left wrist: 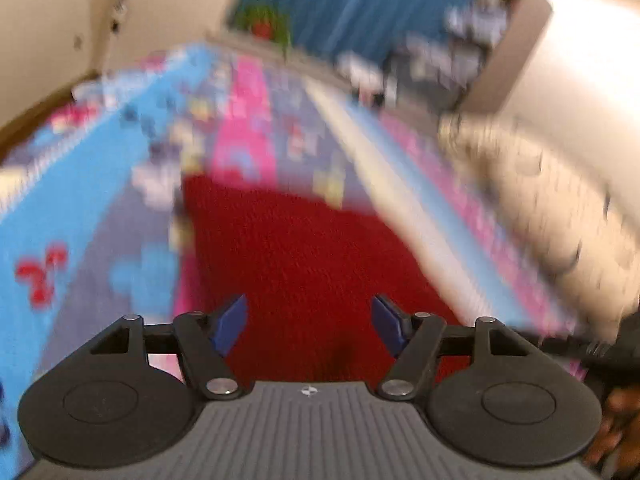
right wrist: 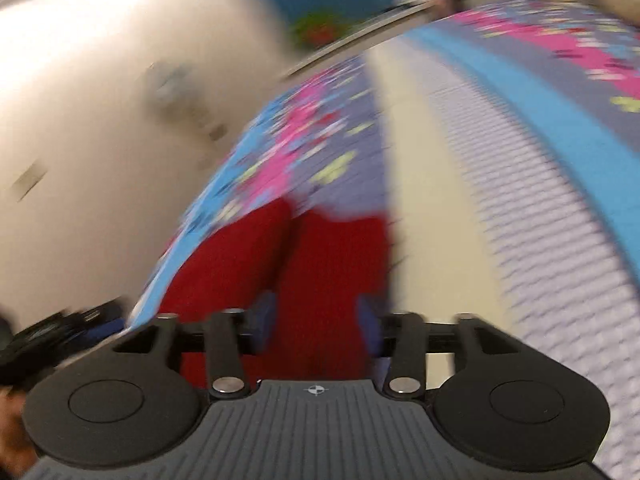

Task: Fold small clothes

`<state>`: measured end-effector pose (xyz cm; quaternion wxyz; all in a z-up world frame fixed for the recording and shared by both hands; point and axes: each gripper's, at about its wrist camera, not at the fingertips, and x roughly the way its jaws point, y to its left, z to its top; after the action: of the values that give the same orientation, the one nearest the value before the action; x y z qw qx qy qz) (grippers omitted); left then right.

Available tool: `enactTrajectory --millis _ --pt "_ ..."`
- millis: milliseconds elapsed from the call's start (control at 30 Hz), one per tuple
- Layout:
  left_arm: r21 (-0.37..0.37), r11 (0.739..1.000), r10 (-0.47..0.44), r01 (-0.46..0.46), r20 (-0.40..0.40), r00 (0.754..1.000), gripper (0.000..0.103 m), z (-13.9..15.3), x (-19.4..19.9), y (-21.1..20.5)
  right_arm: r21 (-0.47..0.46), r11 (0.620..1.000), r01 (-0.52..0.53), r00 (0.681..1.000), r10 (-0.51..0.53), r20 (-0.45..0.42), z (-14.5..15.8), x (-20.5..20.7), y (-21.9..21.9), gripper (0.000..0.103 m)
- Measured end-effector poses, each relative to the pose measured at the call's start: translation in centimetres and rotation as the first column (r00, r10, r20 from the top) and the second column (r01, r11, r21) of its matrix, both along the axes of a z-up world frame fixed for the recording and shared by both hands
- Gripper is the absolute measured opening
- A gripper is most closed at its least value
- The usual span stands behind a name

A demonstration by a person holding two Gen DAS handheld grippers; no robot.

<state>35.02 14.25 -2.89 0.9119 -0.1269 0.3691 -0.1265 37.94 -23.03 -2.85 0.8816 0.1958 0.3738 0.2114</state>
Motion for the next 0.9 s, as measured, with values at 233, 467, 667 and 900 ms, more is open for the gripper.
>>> enactTrajectory --millis 233,467,667,900 --pt "-0.011 0.998 0.064 -0.065 -0.035 0.997 0.08 -1.7 -2.7 -0.4 -0.04 0.998 0.041 0.991 -0.046 -0.122 -3.0 -0.6 0.0 0.04" --pt "0.058 0.998 0.024 -0.022 -0.041 0.999 0.071 -1.5 -3.4 -3.0 0.017 0.99 0.139 0.987 -0.137 -0.08 -0.8 -2.3 -2.1 0.027" --pt "0.179 0.984 -0.004 -0.005 0.047 0.999 0.072 0.4 -6.9 -5.3 -0.146 0.984 0.102 0.993 -0.109 -0.041 -0.4 -3.7 -0.5 0.035" --pt "0.312 0.95 -0.029 0.019 0.03 0.999 0.075 0.4 -11.7 -5.8 -0.271 0.949 0.16 0.981 -0.184 -0.063 1.4 -7.3 -2.6 0.046"
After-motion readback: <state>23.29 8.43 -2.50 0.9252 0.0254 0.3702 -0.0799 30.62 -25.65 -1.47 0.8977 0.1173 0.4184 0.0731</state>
